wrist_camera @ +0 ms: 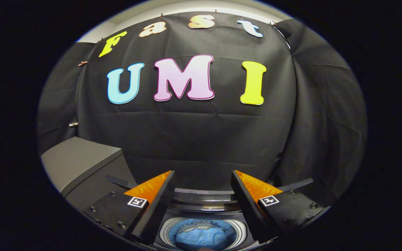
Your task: Put the clothes into the washing machine and then close the washing machine lid.
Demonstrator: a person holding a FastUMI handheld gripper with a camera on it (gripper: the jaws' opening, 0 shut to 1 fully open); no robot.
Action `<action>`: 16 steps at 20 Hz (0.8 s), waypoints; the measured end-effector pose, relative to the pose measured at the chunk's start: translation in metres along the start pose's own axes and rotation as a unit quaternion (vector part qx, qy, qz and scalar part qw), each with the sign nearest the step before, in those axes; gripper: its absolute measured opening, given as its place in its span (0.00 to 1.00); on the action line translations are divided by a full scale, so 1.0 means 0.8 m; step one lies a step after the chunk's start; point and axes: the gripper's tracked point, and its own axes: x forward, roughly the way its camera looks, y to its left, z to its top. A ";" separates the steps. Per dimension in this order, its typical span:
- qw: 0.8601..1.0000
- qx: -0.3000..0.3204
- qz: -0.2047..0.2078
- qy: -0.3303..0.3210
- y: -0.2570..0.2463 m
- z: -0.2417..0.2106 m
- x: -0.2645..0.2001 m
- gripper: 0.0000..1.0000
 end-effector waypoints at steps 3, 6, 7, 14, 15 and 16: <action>1.000 0.002 0.004 0.004 0.002 -0.003 -0.004 1.00; 1.000 0.005 0.011 0.011 0.006 -0.008 -0.007 1.00; 1.000 0.005 0.016 0.017 0.008 -0.010 -0.009 1.00; 0.995 -0.008 0.017 0.099 -0.004 -0.028 -0.052 0.99; 0.995 -0.005 0.012 0.094 -0.003 -0.020 -0.050 0.99; 0.996 -0.004 0.008 0.094 -0.003 -0.025 -0.048 0.99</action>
